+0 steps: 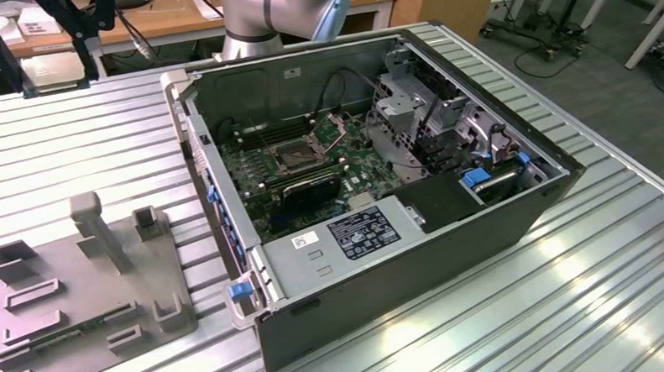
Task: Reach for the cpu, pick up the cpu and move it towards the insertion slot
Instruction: 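Pick up the cpu and move it towards the insertion slot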
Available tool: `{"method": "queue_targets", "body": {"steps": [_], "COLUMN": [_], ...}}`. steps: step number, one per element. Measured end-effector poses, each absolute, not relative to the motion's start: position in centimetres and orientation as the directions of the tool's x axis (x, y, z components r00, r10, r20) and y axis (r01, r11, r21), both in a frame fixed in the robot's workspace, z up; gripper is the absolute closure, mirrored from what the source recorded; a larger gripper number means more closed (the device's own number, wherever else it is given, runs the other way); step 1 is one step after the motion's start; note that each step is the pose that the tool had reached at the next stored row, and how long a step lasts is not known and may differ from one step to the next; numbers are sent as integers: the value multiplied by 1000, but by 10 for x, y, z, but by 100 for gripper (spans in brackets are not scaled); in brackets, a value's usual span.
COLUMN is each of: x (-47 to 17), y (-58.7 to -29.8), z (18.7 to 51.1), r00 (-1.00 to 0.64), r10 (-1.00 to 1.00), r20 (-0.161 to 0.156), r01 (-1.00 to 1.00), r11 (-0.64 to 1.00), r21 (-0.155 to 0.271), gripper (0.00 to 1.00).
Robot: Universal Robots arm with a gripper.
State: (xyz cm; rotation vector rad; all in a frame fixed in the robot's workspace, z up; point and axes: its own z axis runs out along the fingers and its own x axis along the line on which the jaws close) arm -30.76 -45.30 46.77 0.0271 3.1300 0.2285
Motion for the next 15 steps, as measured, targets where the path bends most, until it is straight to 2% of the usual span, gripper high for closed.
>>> {"method": "queue_targets", "body": {"steps": [15], "x": [-294], "y": [-453], "z": [467], "r00": [-1000], "r10": [17], "r20": [-2], "r01": [17], "r11": [989], "r21": [145], "gripper": [45]}}
